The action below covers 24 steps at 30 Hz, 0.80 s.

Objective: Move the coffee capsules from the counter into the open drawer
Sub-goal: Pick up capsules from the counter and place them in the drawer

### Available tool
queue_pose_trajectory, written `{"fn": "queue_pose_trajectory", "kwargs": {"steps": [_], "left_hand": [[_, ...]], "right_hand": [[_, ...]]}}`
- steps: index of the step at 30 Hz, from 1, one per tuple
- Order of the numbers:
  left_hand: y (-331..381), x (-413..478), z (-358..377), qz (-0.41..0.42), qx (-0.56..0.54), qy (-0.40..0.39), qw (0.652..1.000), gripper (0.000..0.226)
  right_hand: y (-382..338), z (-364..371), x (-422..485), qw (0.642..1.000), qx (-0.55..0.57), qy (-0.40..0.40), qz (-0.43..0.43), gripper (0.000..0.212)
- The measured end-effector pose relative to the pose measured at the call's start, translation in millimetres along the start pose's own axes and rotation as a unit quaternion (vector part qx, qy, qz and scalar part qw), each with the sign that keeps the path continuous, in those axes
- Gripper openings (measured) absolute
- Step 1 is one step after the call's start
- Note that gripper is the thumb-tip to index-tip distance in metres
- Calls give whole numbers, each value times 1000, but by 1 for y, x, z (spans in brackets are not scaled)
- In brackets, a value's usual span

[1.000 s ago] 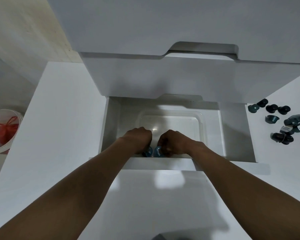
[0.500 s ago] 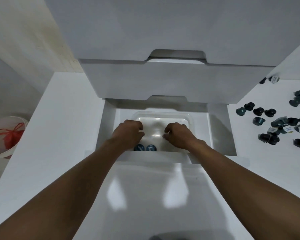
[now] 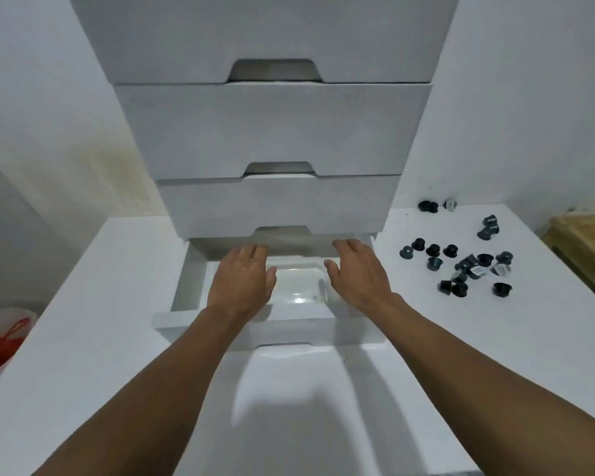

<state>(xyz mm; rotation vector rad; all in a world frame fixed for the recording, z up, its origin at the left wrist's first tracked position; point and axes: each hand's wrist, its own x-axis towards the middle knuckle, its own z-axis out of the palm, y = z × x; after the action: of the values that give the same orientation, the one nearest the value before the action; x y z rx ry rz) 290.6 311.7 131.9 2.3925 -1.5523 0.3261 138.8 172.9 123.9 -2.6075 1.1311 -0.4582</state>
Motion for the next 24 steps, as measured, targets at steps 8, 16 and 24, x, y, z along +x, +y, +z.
{"fn": "queue_pose_trajectory", "kwargs": {"steps": [8,16,24], "left_hand": [[81,-35,-52,86,-39,50,994,28],[185,-60,-64,151,-91,44,983,25],[288,-42,-33,156,-112,2,981,33]], "right_hand": [[27,-78,-102,996,-13,78,40,42],[88,-129,-175,990,2,87,111,37],[190,-163,-195,986,12,77,146,34]]}}
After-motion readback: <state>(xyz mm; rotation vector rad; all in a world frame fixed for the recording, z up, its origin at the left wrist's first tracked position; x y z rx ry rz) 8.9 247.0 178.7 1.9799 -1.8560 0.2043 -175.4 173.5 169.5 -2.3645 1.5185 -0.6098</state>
